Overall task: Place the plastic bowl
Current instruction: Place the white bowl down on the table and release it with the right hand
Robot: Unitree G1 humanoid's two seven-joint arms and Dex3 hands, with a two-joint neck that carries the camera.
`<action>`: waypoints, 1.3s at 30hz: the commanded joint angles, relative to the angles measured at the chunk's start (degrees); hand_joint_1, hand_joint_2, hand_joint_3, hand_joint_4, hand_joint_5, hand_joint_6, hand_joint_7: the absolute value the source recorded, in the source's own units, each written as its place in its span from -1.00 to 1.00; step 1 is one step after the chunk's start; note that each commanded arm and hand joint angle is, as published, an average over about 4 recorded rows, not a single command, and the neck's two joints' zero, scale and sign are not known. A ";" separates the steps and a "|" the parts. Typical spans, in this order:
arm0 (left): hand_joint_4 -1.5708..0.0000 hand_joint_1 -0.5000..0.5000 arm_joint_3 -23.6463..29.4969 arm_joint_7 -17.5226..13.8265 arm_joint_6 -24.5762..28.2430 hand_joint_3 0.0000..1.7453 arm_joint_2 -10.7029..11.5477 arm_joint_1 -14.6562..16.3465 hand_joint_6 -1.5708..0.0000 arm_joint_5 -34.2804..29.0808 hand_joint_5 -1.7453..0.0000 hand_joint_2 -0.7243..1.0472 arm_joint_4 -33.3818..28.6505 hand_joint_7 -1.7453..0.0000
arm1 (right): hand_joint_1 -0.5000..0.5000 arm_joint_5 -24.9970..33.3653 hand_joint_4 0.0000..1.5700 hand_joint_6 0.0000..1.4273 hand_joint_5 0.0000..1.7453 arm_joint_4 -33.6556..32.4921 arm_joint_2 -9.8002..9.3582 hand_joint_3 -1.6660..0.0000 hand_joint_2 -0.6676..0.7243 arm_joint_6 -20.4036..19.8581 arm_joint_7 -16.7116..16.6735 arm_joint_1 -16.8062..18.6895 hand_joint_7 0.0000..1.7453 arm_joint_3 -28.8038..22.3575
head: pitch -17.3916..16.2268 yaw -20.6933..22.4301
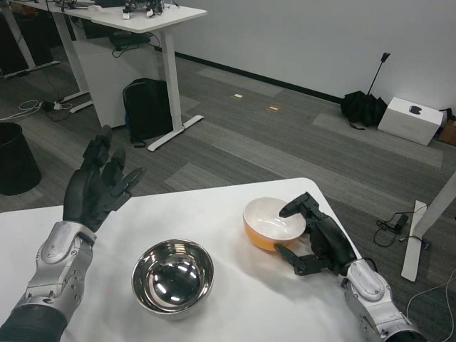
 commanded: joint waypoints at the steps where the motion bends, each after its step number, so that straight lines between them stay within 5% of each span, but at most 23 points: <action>1: 1.00 -1.00 0.23 -0.10 -0.52 -0.90 0.23 -0.58 1.00 0.06 1.00 1.00 -0.01 1.00 | -0.90 2.84 -0.42 -0.84 0.72 1.55 0.43 -0.81 -0.89 -0.44 0.14 0.00 0.80 1.33 | 0.22 -0.49; 7: 1.00 -1.00 0.14 -0.10 -0.52 -0.90 0.36 -0.75 1.00 0.06 1.00 1.00 0.03 1.00 | -0.83 7.23 -0.91 -1.00 0.06 1.11 0.60 -0.67 -0.82 -1.01 0.63 0.09 -0.18 2.38 | 0.31 -1.21; 11: 1.00 -1.00 -0.04 -0.10 -0.52 -0.90 0.45 -0.97 1.00 0.06 1.00 1.00 0.08 1.00 | -0.83 8.29 -0.95 -1.00 -0.19 0.76 0.73 -0.45 -0.75 -1.63 0.84 0.13 -0.38 2.34 | 0.38 -1.49; 17: 1.00 -1.00 0.01 -0.10 -0.52 -0.90 0.49 -0.84 1.00 -0.03 1.00 1.00 -0.01 1.00 | -0.90 12.46 -1.00 -1.00 -0.97 0.24 0.69 0.17 -0.52 -1.76 2.95 0.26 -0.60 3.57 | 0.51 -1.54; 21: 1.00 -1.00 0.01 -0.10 -0.52 -0.90 0.49 -0.60 1.00 -0.03 1.00 1.00 -0.01 1.00 | -0.92 14.75 -1.00 -1.00 -1.00 -0.36 0.43 0.48 -0.23 -1.74 4.67 0.26 -0.80 4.71 | 0.68 -1.37; 26: 1.00 -1.00 -0.08 -0.10 -0.61 -0.90 0.53 -0.31 1.00 -0.19 1.00 1.00 -0.01 1.00 | -0.92 14.66 -1.00 -1.00 -1.00 -1.50 0.32 0.52 -0.09 -1.76 4.93 0.28 -0.96 4.58 | 1.99 -0.17; 32: 1.00 -1.00 -0.35 -0.10 -0.61 -0.90 0.67 -0.36 1.00 -0.21 1.00 1.00 -0.08 1.00 | -0.92 14.88 -1.00 -1.00 -1.00 -2.75 0.16 0.60 -0.09 -3.21 4.43 0.24 -1.00 3.94 | 3.33 0.20; 39: 1.00 -1.00 -0.06 -0.10 -0.70 -0.90 0.86 0.06 1.00 -0.34 1.00 1.00 -0.67 1.00 | -0.92 14.39 -1.00 -1.00 -1.00 -5.76 0.38 0.62 -0.11 -5.98 1.90 0.46 -1.00 -3.44 | 4.73 0.19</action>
